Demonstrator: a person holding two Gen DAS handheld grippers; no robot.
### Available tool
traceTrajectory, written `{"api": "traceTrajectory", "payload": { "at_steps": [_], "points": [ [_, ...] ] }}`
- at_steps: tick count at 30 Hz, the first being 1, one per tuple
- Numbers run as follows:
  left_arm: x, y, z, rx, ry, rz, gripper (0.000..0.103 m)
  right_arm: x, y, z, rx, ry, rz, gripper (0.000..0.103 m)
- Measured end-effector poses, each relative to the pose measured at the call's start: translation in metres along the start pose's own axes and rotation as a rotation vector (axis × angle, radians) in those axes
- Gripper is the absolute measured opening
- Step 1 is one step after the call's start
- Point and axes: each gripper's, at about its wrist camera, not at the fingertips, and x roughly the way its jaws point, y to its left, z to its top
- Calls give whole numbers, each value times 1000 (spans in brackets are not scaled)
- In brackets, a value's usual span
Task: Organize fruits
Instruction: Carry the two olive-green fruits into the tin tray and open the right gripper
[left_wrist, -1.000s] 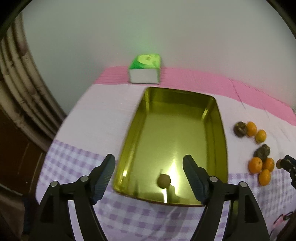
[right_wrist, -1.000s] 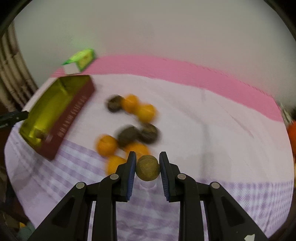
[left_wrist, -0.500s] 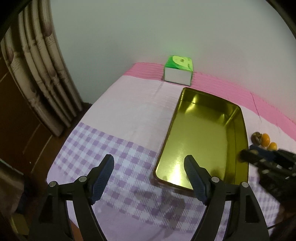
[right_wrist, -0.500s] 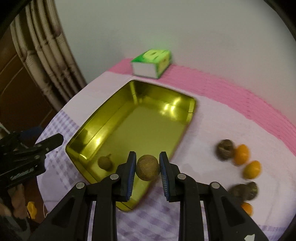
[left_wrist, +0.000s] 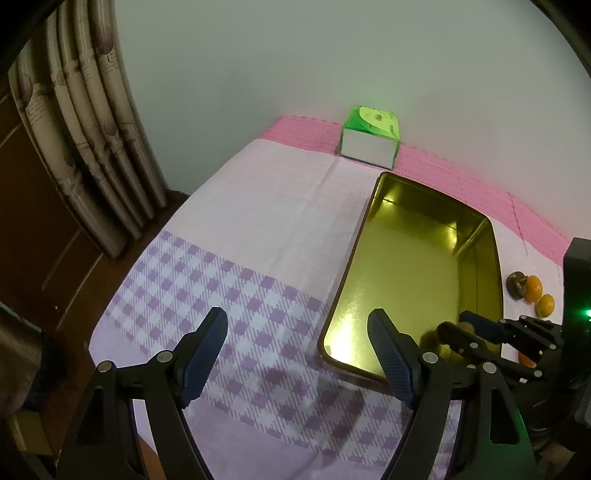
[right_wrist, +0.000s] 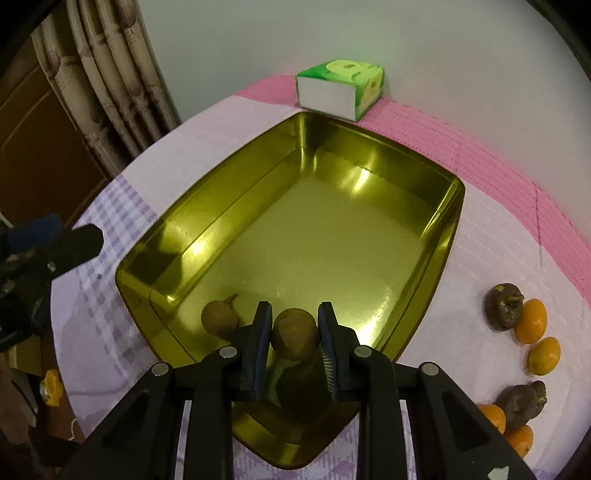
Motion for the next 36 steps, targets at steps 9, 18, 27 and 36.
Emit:
{"api": "traceTrajectory", "payload": {
  "at_steps": [9,18,27,36],
  "points": [
    [2,0,-2,2,6,1,79,8,0,-5,-31,21,-24,24],
    [2,0,-4,12,5,-3,79,9,0,-5,-50,25,-45,24],
    [3,-3,-3,24,8,-12,83,7,0,-5,-33,15,-20,35],
    [1,-10,-5,54,1,-23,83,-19,-2,-2,-5,-44,13,37]
  ]
}}
